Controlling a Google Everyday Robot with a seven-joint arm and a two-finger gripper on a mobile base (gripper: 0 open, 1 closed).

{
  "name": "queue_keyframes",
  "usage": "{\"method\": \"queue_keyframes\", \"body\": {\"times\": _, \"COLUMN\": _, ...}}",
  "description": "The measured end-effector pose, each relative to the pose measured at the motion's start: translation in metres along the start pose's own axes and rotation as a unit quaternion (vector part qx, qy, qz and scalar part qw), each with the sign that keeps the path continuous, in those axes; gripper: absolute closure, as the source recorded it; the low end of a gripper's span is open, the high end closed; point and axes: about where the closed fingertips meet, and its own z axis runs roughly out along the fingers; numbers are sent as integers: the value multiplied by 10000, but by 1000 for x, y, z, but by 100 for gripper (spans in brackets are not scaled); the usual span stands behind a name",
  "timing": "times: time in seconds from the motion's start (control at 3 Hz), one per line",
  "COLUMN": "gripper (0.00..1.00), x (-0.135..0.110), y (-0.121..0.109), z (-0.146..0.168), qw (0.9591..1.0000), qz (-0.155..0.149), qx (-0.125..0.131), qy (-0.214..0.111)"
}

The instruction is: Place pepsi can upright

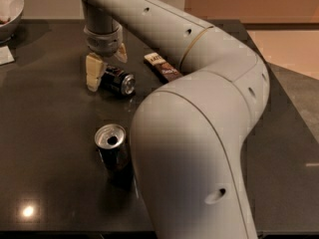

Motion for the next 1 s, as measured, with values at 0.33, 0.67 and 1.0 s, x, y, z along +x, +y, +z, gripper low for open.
{"method": "queue_keyframes", "body": {"times": 0.33, "gripper": 41, "x": -2, "y": 2, "z": 3, "qw": 10000, "qz": -14, "qx": -48, "qy": -2}}
{"method": "queue_keyframes", "body": {"times": 0.67, "gripper": 65, "x": 1, "y": 2, "z": -2, "qw": 9999, "qz": -34, "qx": -103, "qy": -100}}
{"method": "queue_keyframes", "body": {"times": 1.0, "gripper": 87, "x": 8, "y": 1, "z": -20, "qw": 9988, "qz": -126, "qx": -175, "qy": -431}}
